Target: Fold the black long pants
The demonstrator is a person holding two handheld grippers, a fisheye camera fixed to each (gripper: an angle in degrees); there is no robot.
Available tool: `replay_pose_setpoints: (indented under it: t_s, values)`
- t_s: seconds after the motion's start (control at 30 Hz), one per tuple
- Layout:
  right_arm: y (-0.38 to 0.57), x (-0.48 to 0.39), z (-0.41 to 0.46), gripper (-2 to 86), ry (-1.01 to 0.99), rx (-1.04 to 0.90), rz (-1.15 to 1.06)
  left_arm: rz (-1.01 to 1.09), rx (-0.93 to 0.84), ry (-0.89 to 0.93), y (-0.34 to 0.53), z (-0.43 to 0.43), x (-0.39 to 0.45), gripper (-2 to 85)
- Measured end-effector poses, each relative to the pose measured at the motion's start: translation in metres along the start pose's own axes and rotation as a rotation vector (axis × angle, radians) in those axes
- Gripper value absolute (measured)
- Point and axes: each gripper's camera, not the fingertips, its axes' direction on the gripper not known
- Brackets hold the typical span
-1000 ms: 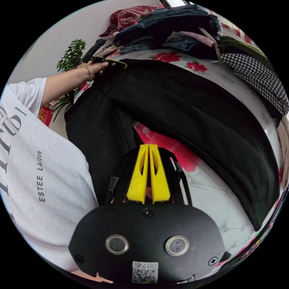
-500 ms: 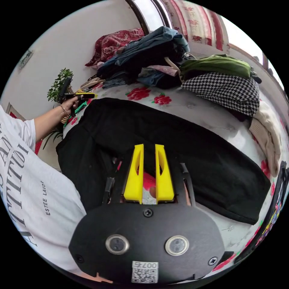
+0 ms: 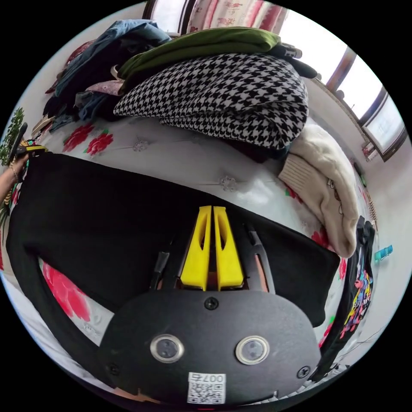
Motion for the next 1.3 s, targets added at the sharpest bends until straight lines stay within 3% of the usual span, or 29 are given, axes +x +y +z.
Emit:
replay_pose_setpoints:
  t_s: [0.1, 0.23, 0.4, 0.6, 0.73, 0.9, 1.03, 1.2, 1.3]
  values:
    - [-0.016, 0.007, 0.007, -0.2, 0.001, 0.005, 0.010, 0.013, 0.039, -0.089, 0.000, -0.005, 0.014, -0.9]
    - [-0.017, 0.035, -0.005, -0.2, -0.191, -0.065, 0.155, -0.206, 0.021, 0.064, 0.009, -0.025, -0.029, -0.9]
    - [0.059, 0.049, -0.079, 0.2, -0.299, 0.107, 0.177, -0.321, 0.138, 0.092, 0.081, -0.105, -0.055, -0.9]
    - [0.240, 0.096, -0.148, 3.0, -0.264, 0.012, 0.406, -0.516, 0.046, 0.166, 0.251, -0.166, -0.075, -0.3]
    - [0.407, 0.147, -0.194, 4.9, -0.190, -0.060, 0.769, -0.810, -0.088, 0.212, 0.378, -0.187, -0.115, 5.0]
    - [0.575, 0.175, -0.210, 6.3, -0.235, 0.018, 1.198, -1.084, -0.091, 0.400, 0.473, -0.189, -0.156, 10.9]
    - [0.626, 0.178, -0.170, 6.9, -0.462, 0.130, 1.311, -1.096, -0.063, 0.513, 0.483, -0.184, -0.168, 11.1]
    - [0.629, 0.184, -0.137, 5.3, -0.508, 0.200, 1.293, -1.100, -0.087, 0.592, 0.468, -0.171, -0.184, 7.3]
    - [0.633, 0.197, -0.115, 2.2, -0.691, 0.233, 1.335, -1.090, -0.118, 0.608, 0.464, -0.178, -0.205, 5.4]
